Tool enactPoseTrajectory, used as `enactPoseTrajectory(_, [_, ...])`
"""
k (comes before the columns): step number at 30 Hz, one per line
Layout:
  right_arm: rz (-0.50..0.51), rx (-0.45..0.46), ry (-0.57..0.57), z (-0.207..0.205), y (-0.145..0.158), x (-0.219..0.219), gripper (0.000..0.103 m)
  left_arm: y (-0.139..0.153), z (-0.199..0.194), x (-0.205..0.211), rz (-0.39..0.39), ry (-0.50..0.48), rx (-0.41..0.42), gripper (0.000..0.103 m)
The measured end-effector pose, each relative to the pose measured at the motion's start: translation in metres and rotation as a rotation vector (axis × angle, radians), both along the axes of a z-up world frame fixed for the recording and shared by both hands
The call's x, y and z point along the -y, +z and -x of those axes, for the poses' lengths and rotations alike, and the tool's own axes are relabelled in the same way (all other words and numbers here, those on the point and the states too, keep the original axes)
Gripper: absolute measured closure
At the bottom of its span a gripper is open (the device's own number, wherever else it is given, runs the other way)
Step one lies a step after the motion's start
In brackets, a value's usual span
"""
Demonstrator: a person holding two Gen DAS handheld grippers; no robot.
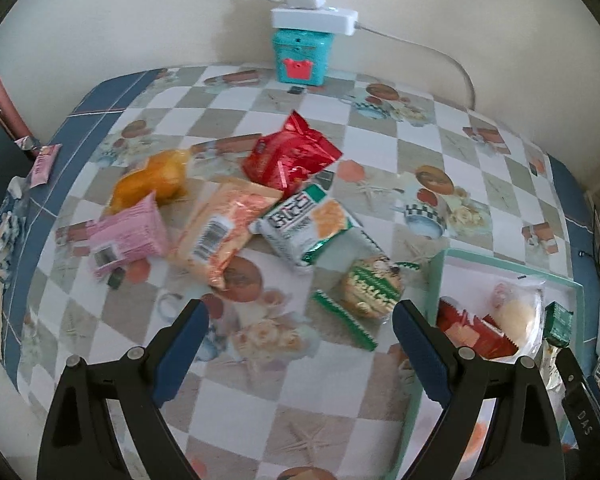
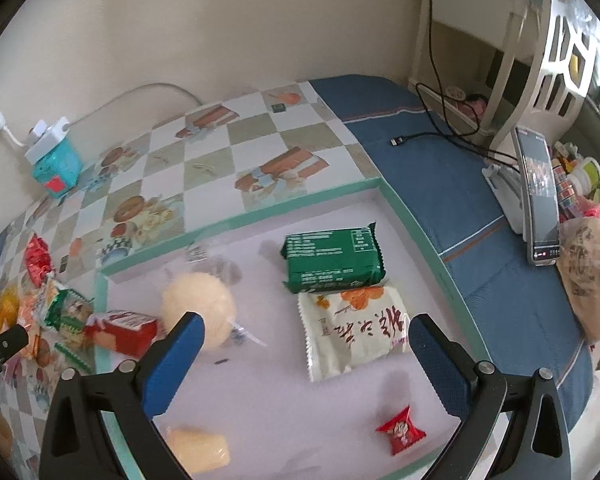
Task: Organize snacks
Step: 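Move both grippers back over the snack pile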
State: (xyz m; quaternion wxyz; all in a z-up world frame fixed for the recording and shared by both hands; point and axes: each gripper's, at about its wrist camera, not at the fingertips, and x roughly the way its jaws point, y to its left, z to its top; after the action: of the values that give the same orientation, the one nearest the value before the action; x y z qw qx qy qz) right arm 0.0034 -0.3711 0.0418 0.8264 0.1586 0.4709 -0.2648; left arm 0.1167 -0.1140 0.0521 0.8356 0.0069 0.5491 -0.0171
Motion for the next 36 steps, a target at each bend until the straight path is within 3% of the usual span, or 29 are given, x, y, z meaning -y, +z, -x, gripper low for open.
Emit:
enactPoseTrajectory(14, [-0.004,0.011,0.025,0.012,0.02,-0.044,0.0,0.012,0.018,-0.039,0.003,0.035,0.02,0.01])
enactPoseTrajectory(36, [-0.019,-0.009,0.22,-0.027,0.013,-0.135,0.0,0.01,0.015,-0.153,0.012,0.288,0.021,0.01])
